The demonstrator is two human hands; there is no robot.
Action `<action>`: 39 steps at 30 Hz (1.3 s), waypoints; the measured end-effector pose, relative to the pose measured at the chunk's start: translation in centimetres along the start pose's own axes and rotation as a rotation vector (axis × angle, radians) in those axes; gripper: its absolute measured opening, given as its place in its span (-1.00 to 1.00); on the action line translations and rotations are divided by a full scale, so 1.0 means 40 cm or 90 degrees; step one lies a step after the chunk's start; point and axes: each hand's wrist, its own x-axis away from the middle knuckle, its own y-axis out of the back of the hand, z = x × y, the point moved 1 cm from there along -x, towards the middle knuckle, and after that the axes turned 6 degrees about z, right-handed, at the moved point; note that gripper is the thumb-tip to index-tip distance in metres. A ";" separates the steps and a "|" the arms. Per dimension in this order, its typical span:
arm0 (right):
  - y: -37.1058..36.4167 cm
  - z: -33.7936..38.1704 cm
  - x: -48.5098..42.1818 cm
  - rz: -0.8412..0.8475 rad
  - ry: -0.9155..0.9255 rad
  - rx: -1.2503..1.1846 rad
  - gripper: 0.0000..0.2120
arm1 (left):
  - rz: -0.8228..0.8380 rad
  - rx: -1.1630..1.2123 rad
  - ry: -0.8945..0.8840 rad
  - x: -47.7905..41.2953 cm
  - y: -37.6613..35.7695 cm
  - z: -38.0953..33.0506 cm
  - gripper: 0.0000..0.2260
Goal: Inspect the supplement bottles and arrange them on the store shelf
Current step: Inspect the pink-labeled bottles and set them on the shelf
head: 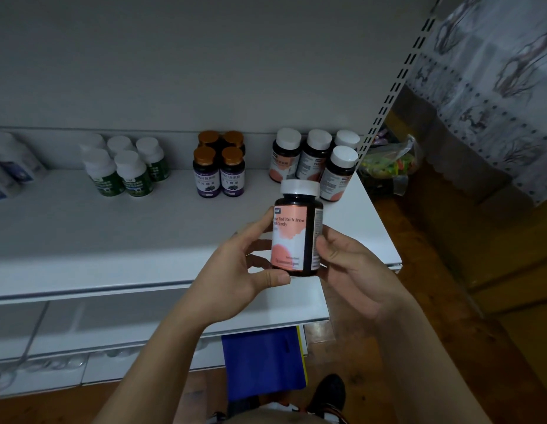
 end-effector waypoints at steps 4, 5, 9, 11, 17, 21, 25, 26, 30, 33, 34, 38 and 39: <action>-0.003 -0.009 -0.013 0.026 0.004 -0.055 -0.49 | 0.041 0.015 -0.006 -0.005 -0.004 0.000 -0.22; -0.006 -0.011 -0.017 0.015 0.008 -0.054 -0.46 | 0.037 0.005 -0.009 -0.007 -0.007 -0.003 -0.24; -0.023 -0.011 -0.028 -0.060 0.021 0.032 -0.38 | -0.022 -0.103 0.020 -0.021 -0.016 -0.002 -0.43; -0.024 -0.012 -0.032 -0.082 0.026 0.072 -0.39 | -0.050 -0.094 0.029 -0.025 -0.016 0.007 -0.50; 0.007 -0.006 -0.030 -0.102 0.026 0.121 -0.60 | -0.077 -0.015 0.053 -0.026 -0.004 0.036 -0.33; 0.013 -0.004 -0.026 -0.088 0.017 0.112 -0.60 | -0.091 0.006 0.052 -0.029 -0.002 0.040 -0.36; 0.015 -0.005 -0.023 -0.078 0.015 0.093 -0.60 | -0.080 0.040 0.055 -0.028 -0.007 0.044 -0.44; 0.015 -0.006 -0.023 -0.075 0.014 0.081 -0.60 | -0.072 0.043 0.053 -0.029 -0.008 0.046 -0.45; 0.021 -0.011 -0.019 -0.053 -0.005 0.028 -0.59 | -0.043 0.062 0.045 -0.024 -0.014 0.048 -0.48; 0.020 -0.012 -0.019 -0.065 -0.003 0.015 -0.60 | -0.052 0.075 0.040 -0.018 -0.018 0.052 -0.50; 0.019 -0.012 -0.019 -0.082 0.001 0.022 -0.59 | -0.059 0.065 0.041 -0.018 -0.019 0.053 -0.51; 0.010 -0.020 -0.023 -0.142 0.006 0.064 -0.51 | -0.082 0.099 0.064 -0.022 -0.020 0.049 -0.49; 0.007 -0.023 -0.023 -0.146 0.013 0.066 -0.52 | -0.082 0.114 0.064 -0.023 -0.020 0.048 -0.44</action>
